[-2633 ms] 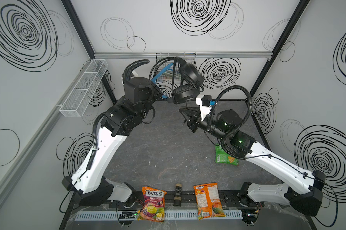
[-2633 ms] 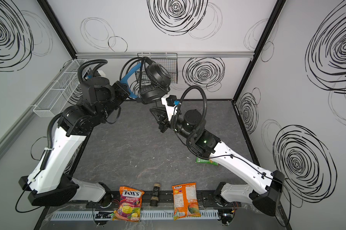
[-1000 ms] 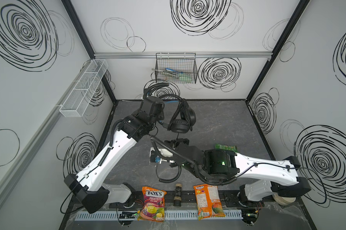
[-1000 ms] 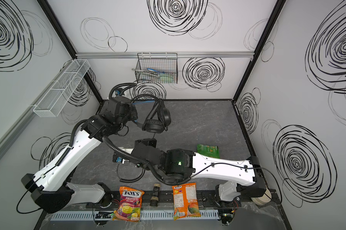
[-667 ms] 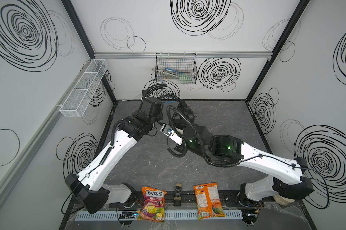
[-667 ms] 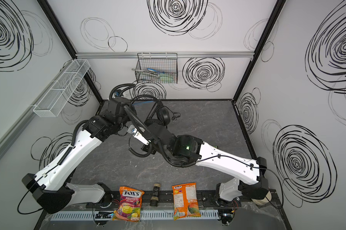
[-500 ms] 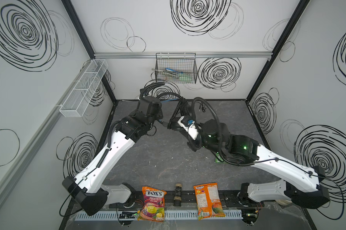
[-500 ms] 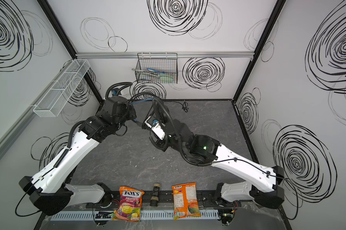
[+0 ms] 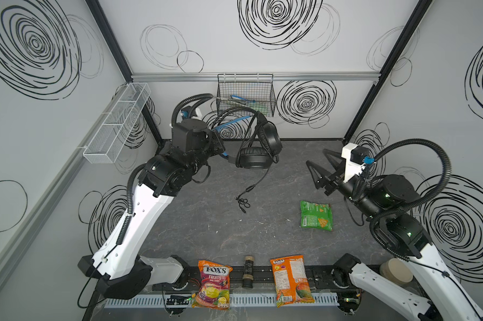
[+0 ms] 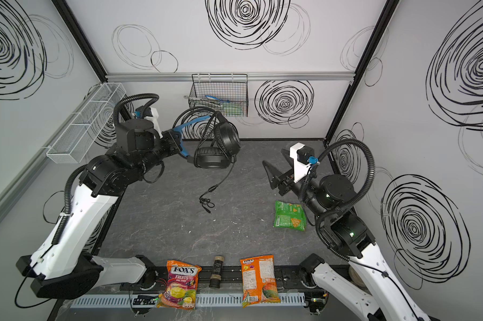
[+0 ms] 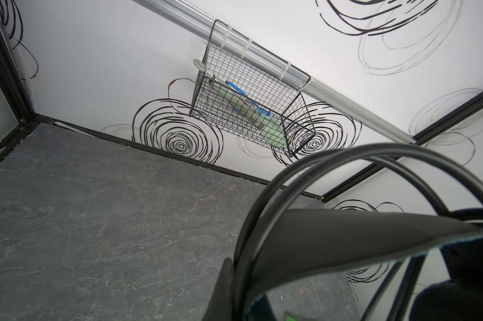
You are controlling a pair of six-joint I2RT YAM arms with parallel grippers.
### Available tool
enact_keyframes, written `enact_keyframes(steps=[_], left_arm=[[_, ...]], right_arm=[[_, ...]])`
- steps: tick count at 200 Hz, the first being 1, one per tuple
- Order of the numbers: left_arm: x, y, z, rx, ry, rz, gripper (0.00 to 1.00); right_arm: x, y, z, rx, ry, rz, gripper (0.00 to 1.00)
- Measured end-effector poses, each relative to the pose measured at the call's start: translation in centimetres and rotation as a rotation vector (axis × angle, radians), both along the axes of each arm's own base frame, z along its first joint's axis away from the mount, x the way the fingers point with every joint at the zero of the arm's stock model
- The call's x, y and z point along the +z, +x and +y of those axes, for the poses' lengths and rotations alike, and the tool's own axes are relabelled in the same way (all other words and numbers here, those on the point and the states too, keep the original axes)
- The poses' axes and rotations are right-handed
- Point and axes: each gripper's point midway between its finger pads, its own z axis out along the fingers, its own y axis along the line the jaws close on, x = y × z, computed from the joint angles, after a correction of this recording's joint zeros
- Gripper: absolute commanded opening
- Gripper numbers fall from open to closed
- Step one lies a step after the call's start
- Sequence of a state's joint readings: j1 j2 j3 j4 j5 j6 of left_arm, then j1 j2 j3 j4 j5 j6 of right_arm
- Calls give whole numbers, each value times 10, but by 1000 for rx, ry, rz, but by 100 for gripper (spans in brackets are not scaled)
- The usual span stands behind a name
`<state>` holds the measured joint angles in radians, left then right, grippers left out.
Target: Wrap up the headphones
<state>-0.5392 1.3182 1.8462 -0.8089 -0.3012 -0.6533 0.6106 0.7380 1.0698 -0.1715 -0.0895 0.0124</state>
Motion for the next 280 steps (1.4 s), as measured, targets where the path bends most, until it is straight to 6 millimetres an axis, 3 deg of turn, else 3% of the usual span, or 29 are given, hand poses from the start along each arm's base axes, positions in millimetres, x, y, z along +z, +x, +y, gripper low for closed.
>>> enact_keyframes(steps=[30,48,83,144,163,196,239,262,280], left_arm=[[11,-8,3,-16,-49,8,0],[12,-11,2,-28,-74,23,0],[18,-15,-4,-61,-125,40,0],[42,-24,-16,-128,-224,26,0],[42,-25,-19,-141,-242,36,0],[42,-27,-22,-153,-268,48,0],[42,-27,-24,-162,-297,62,0],[42,-28,-25,-168,-310,67,0],[43,-28,-27,-175,-322,70,0]], right_arm=[[-52,6,21,93,-19,104,75],[-70,10,30,123,-23,138,75],[-65,24,36,127,5,98,74],[-52,66,1,-4,34,32,75],[-52,69,10,39,26,32,83],[-53,54,37,164,17,39,84],[-36,8,68,335,12,12,84],[-25,-11,74,380,6,-29,84],[-23,-13,72,365,-6,-49,84]])
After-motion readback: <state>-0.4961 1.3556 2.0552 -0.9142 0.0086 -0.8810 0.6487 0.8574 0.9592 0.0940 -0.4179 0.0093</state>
